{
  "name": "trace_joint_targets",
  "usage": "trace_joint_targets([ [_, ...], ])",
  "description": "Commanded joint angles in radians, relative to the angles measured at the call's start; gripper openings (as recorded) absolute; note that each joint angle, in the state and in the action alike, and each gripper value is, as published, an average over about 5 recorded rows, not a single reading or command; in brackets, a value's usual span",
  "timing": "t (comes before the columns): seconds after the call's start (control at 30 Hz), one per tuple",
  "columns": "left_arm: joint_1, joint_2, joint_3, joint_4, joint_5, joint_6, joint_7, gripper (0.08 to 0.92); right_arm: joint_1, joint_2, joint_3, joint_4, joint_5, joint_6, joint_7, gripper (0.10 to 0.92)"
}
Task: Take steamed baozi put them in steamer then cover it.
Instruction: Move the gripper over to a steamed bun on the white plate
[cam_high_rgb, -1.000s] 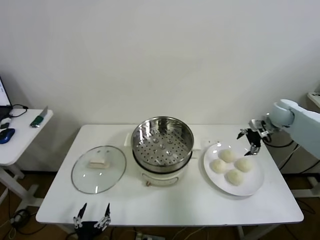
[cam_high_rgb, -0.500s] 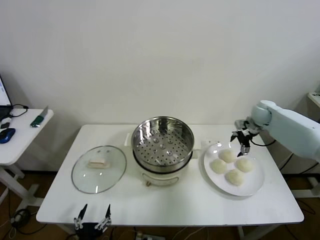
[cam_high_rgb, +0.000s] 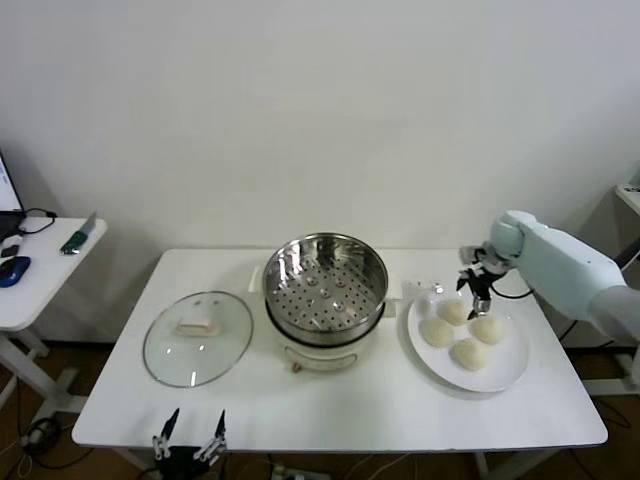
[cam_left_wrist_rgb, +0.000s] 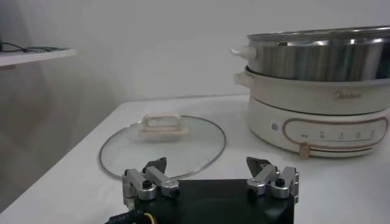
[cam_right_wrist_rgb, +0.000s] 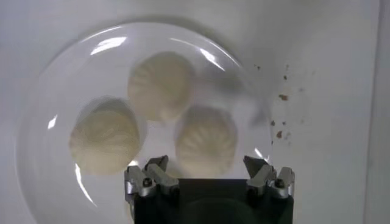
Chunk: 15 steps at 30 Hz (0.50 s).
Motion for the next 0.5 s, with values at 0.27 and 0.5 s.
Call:
trace_joint_targets([
  [0.27,-0.005,0.002,0.004,0.008,0.000,-0.001,-0.001,0.823,-0.041,0.062,0.083,-0.112,-0.056,0.026,0.007,0.794],
  [0.5,-0.009,0.002,0.004,0.009,-0.001,-0.001,-0.001,0.823,-0.045,0.065,0.092,-0.109,-0.060,0.039,0.002,0.753],
])
